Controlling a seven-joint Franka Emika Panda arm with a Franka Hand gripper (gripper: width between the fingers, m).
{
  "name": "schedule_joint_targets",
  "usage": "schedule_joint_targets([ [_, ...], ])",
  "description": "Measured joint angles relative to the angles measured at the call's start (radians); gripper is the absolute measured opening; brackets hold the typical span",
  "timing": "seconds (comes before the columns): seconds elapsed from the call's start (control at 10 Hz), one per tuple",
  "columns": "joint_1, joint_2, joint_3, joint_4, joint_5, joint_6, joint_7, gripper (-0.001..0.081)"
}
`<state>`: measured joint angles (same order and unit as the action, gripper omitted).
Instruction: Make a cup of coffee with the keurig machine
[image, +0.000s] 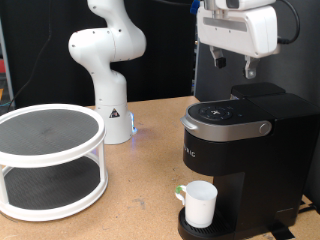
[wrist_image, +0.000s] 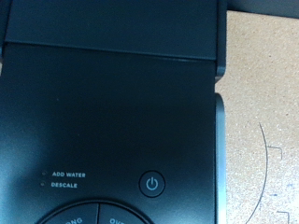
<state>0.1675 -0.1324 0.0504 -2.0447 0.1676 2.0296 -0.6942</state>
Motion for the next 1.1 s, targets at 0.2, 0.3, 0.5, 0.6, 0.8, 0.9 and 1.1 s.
schedule_joint_targets([
  [0.2,-0.003,0.007,0.0,-0.012,-0.006,0.012,-0.003,0.0714],
  [0.3,-0.003,0.007,0.0,-0.024,-0.012,0.022,-0.005,0.0714],
  [0.5,-0.003,0.008,0.0,-0.048,-0.024,0.035,-0.008,0.054],
  [0.6,-0.003,0.008,0.0,-0.062,-0.026,0.048,-0.01,0.0354],
  [0.8,-0.003,0.008,0.0,-0.087,-0.028,0.07,-0.01,0.0219],
  [0.9,-0.003,0.008,-0.001,-0.099,-0.028,0.097,-0.009,0.0059],
  [1.1,-0.004,0.008,-0.002,-0.12,-0.028,0.14,-0.009,0.0019],
])
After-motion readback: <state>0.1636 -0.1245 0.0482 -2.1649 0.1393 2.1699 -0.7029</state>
